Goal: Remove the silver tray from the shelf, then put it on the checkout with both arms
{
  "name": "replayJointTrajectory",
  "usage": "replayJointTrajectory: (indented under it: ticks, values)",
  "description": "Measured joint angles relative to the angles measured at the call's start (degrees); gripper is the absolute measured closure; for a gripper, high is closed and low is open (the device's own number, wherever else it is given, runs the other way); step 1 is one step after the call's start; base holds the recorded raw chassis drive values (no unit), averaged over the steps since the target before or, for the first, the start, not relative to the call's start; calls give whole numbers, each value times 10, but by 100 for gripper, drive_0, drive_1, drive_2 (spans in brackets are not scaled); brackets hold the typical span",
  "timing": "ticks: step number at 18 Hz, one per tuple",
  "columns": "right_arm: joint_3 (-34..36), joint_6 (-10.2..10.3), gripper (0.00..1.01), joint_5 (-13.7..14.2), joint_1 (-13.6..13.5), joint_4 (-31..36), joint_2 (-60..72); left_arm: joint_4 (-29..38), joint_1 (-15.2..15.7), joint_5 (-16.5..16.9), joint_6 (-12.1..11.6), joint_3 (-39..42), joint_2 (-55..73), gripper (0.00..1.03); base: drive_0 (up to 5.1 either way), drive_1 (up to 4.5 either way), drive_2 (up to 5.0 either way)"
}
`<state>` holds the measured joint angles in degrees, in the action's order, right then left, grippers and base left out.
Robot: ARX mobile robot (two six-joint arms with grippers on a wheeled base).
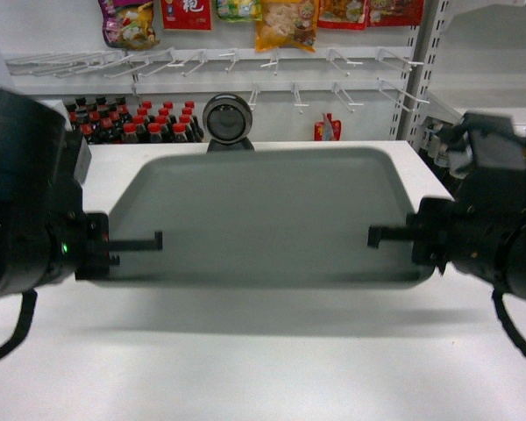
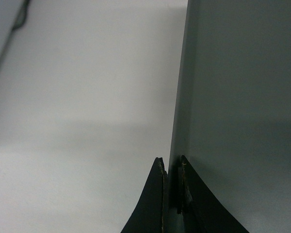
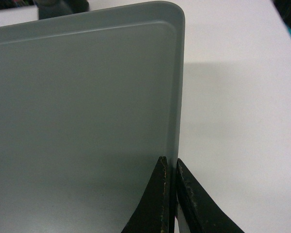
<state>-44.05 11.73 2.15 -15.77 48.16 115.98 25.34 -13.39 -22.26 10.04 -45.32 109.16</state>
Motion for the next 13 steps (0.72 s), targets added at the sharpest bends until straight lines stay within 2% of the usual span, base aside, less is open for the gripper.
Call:
replayJointTrajectory:
  ticks: [3,6,7,9,11,13]
  values:
    - [-17,-6,98,13,-4,12,82,8,-9,-7,-5,-5,70,100,0,0,0]
    - [-34,-10,98,37,-9,-4,116,4,-19,-13,-4,-11,85,100,0,0,0]
    - [-44,-11,95,43,-9,-19,118,-4,-19,-10,4,-20,92,99,0,0,0]
    - [-49,-9,76,42,-11,-40,119,-17,-20,-6,27,-30,102,79,0,0,0]
    - [-36,-8,58,49,-9,-21,107,-25,-16,13,51,-28,88,61,0,0,0]
    - [3,-9,40,28,6,1,41,-13,-6,35,67,-9,22,43,0,0,0]
